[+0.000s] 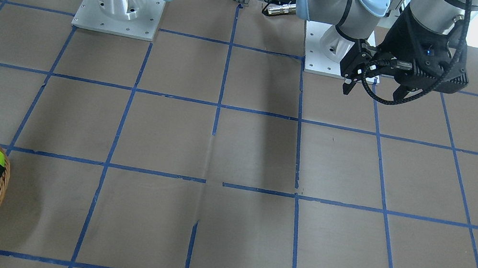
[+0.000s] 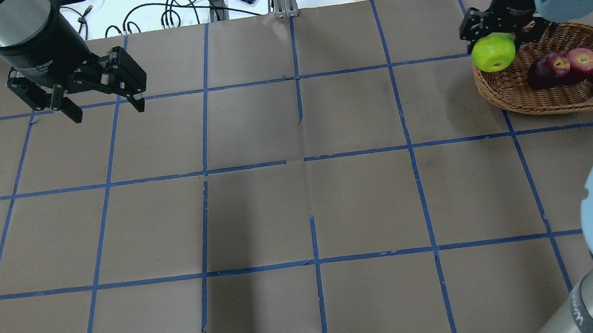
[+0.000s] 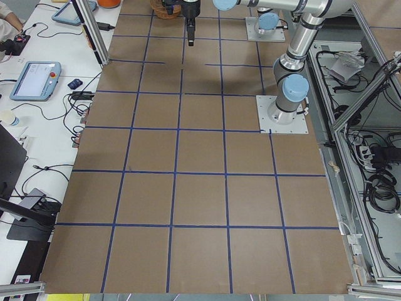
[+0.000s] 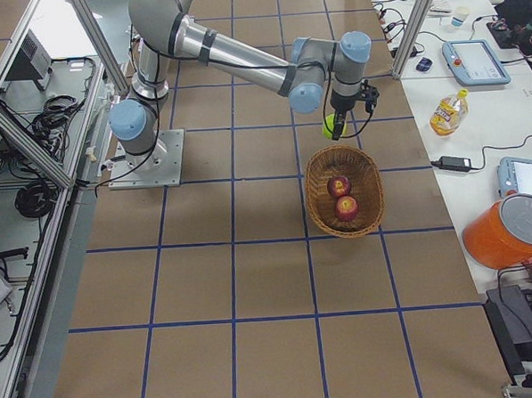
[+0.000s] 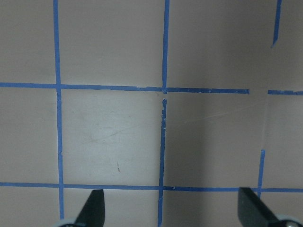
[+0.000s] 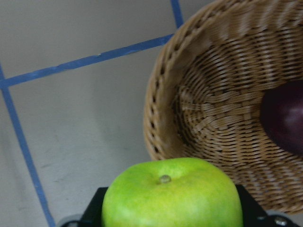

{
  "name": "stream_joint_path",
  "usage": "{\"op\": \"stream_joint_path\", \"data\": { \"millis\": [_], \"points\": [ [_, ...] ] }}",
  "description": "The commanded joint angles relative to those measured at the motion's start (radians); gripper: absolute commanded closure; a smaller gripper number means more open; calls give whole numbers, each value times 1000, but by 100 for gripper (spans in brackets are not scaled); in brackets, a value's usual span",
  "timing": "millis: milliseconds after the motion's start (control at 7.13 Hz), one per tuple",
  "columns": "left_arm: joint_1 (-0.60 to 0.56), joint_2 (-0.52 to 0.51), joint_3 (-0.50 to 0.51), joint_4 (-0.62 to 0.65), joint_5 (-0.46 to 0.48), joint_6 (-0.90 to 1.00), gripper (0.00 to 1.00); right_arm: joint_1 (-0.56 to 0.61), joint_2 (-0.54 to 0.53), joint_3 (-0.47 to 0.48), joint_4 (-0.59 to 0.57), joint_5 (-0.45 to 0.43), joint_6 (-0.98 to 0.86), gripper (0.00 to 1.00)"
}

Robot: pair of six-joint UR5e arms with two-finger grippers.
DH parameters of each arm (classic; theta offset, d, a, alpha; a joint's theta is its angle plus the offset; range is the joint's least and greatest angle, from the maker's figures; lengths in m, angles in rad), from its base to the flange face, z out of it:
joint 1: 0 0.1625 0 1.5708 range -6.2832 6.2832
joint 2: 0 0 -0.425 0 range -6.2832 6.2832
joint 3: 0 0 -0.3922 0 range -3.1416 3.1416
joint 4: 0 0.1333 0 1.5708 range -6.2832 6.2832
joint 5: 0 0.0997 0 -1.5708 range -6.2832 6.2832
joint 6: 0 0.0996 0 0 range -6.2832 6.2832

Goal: Put all apples into basket
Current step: 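Lower the green apple into the basket and open the right gripper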

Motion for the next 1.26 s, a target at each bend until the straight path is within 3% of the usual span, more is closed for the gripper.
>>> {"op": "stream_joint_path", "data": {
  "millis": [0, 421, 561, 701, 841, 1122],
  "points": [
    [27, 13, -5, -4, -20, 7, 0, -61, 32, 10, -10, -2, -91, 100],
    [24, 27, -22, -12, -12, 10, 0, -61, 84, 10, -37, -23, -94, 100],
    [24, 24, -22, -6, -14, 10, 0, -61, 96, 10, -62, -26, -100, 83],
    [24, 24, -20, -1, -14, 8, 0, -61, 116, 7, -104, -34, -143, 51],
    [24, 24, -22, -1, -14, 10, 0, -61, 120, 11, -122, -63, -157, 3],
    [27, 21, -10, 0, -15, 8, 0, -61, 107, 8, -82, -63, -151, 0]
  ]
}}
